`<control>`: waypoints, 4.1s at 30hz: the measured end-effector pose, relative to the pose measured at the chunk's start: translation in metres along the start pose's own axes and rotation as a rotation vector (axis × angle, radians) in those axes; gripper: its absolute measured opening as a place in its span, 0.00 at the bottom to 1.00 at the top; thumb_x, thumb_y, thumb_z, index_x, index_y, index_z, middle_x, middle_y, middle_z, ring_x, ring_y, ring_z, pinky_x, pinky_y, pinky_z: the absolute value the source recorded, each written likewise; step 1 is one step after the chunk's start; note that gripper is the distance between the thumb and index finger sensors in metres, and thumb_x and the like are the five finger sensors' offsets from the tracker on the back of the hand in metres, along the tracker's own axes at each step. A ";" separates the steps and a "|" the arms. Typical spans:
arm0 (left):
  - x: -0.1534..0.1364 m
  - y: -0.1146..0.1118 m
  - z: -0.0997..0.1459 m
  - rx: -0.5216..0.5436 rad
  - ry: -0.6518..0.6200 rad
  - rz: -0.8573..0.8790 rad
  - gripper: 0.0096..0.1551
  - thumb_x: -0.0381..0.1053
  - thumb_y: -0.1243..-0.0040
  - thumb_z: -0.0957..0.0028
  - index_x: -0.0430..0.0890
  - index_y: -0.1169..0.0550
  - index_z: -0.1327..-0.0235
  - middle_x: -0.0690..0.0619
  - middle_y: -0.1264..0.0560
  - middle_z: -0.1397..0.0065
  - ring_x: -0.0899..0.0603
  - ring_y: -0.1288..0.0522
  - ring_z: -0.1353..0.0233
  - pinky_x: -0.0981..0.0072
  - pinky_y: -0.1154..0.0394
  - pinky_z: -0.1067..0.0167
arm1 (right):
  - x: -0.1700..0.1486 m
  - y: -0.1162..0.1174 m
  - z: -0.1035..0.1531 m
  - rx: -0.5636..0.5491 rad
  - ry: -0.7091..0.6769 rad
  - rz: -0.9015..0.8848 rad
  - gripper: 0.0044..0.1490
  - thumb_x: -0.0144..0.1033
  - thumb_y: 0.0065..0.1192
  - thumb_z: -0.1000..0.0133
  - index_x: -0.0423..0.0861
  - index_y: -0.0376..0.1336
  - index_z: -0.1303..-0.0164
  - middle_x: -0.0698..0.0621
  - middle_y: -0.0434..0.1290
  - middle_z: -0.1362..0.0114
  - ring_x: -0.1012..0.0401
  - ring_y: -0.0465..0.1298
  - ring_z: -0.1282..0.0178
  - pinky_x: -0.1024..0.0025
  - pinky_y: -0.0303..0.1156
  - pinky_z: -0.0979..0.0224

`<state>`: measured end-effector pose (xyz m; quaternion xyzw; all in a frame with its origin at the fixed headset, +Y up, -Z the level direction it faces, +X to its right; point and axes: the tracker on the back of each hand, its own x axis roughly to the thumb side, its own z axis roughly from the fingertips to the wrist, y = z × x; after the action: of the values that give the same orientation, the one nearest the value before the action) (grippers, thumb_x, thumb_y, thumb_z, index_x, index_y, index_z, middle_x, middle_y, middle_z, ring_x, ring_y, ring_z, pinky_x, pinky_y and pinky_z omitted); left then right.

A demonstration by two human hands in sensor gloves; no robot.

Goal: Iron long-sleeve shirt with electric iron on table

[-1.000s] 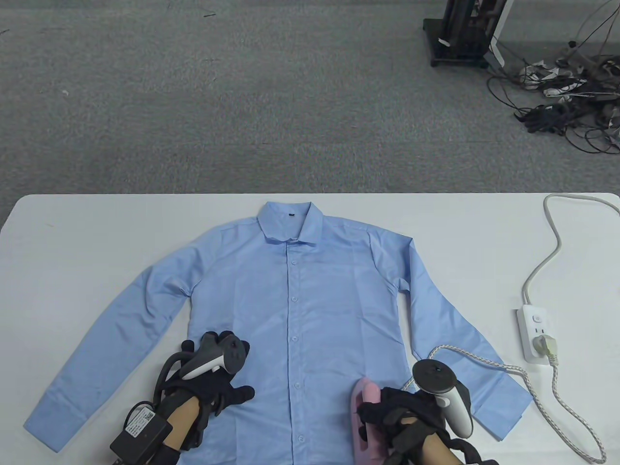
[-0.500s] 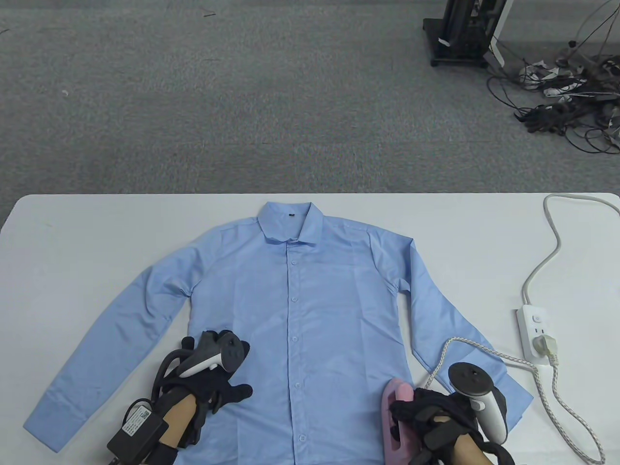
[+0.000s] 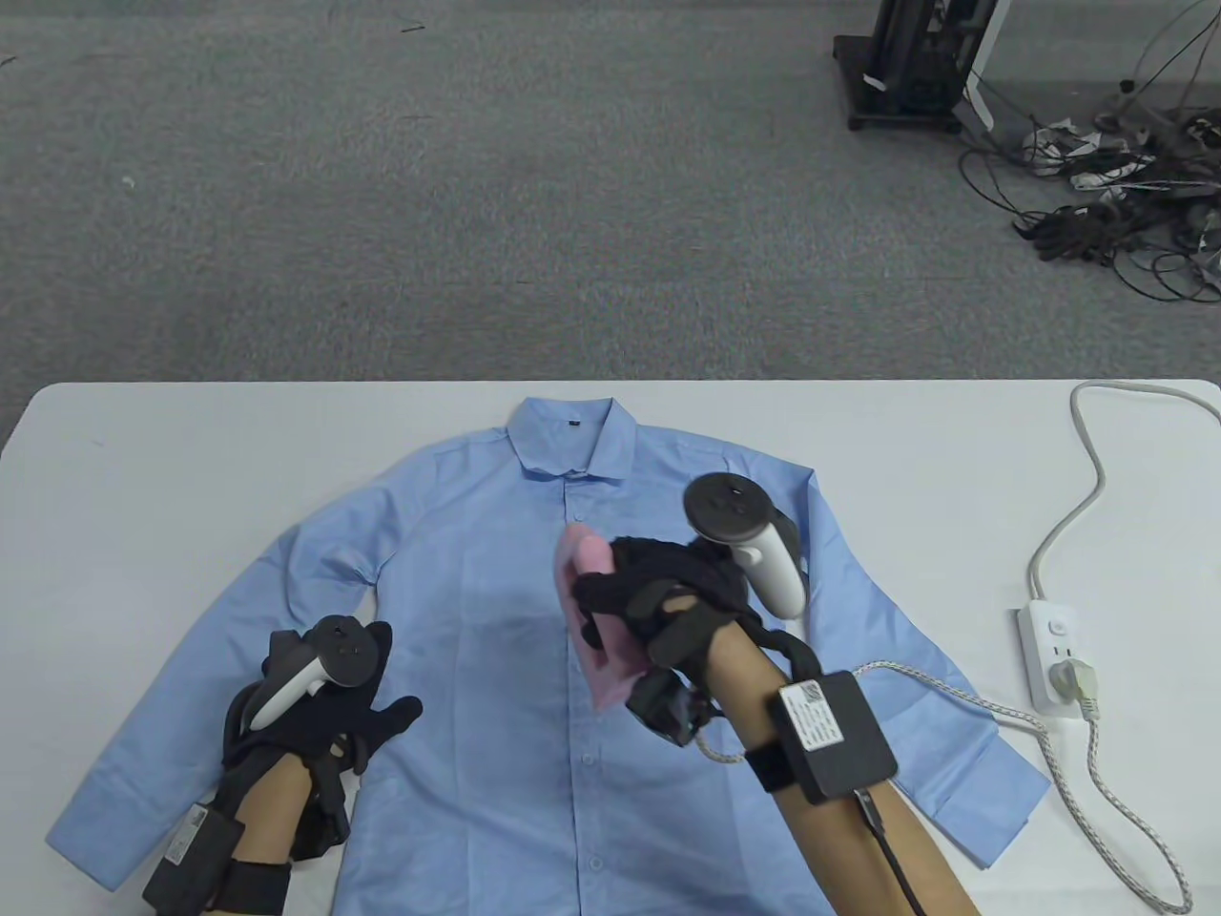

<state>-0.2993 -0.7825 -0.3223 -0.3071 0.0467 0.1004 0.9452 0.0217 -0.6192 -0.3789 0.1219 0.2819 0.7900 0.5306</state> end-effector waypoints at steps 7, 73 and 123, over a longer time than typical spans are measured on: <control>-0.002 0.006 0.000 0.001 -0.018 0.045 0.55 0.78 0.57 0.68 0.69 0.70 0.38 0.58 0.78 0.24 0.43 0.79 0.20 0.36 0.79 0.30 | 0.000 0.040 -0.107 0.030 0.086 0.068 0.42 0.43 0.62 0.48 0.24 0.55 0.41 0.36 0.70 0.47 0.51 0.79 0.57 0.50 0.76 0.51; -0.012 -0.014 -0.008 -0.040 0.219 -0.079 0.41 0.72 0.59 0.60 0.77 0.62 0.39 0.61 0.74 0.22 0.44 0.78 0.20 0.37 0.80 0.31 | -0.068 0.146 -0.118 -0.017 0.175 0.058 0.45 0.41 0.67 0.52 0.22 0.52 0.44 0.36 0.71 0.48 0.55 0.82 0.57 0.55 0.82 0.53; -0.026 -0.017 -0.009 -0.126 0.148 -0.028 0.54 0.74 0.50 0.65 0.71 0.65 0.35 0.60 0.78 0.24 0.44 0.80 0.21 0.37 0.81 0.31 | -0.098 0.190 -0.052 0.107 0.219 -0.243 0.42 0.39 0.62 0.48 0.23 0.48 0.44 0.36 0.67 0.44 0.52 0.80 0.50 0.53 0.79 0.47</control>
<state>-0.3212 -0.8056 -0.3160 -0.3733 0.1055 0.0668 0.9193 -0.1106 -0.7774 -0.3012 0.0282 0.3922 0.7124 0.5812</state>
